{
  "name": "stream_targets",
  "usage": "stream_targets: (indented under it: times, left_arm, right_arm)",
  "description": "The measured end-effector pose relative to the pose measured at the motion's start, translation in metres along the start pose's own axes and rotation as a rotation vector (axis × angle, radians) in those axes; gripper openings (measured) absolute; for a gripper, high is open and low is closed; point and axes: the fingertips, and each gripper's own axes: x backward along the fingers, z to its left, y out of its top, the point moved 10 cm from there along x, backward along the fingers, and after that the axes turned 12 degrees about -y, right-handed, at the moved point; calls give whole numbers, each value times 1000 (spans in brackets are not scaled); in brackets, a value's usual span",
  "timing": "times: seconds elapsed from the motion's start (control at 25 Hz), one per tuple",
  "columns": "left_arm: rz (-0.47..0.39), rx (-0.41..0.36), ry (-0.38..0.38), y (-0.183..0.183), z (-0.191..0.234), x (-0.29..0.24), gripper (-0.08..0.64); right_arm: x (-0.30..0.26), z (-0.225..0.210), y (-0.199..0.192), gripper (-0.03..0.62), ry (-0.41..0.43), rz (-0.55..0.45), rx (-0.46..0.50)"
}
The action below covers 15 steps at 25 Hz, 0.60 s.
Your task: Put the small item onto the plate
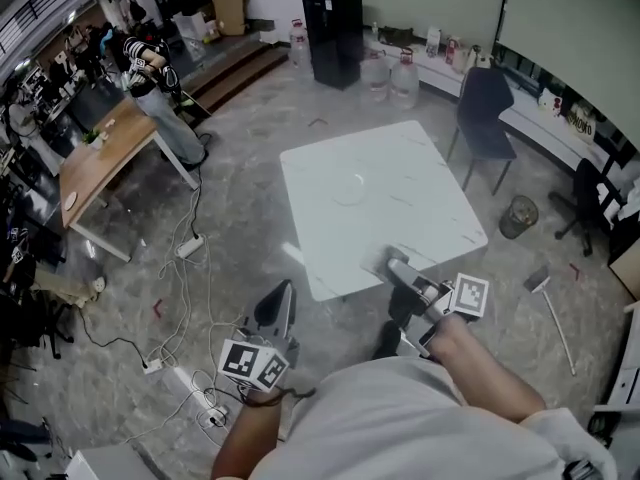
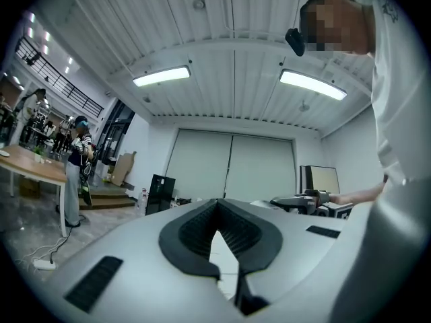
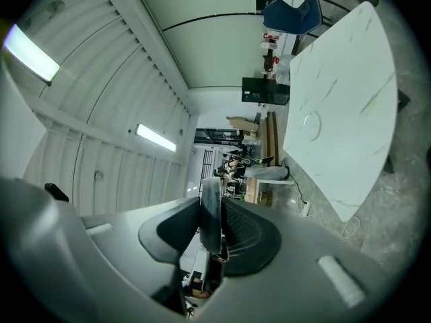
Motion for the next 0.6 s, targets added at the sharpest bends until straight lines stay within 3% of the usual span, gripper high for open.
stream_targets:
  times: [0.44, 0.6]
  left_arm:
    - [-18, 2, 66, -7, 47, -155, 5]
    - [-11, 2, 91, -16, 55, -196, 5]
  right_arm:
    - [-62, -15, 152, 97, -1, 97, 7]
    - [-78, -29, 191, 97, -8, 141, 12]
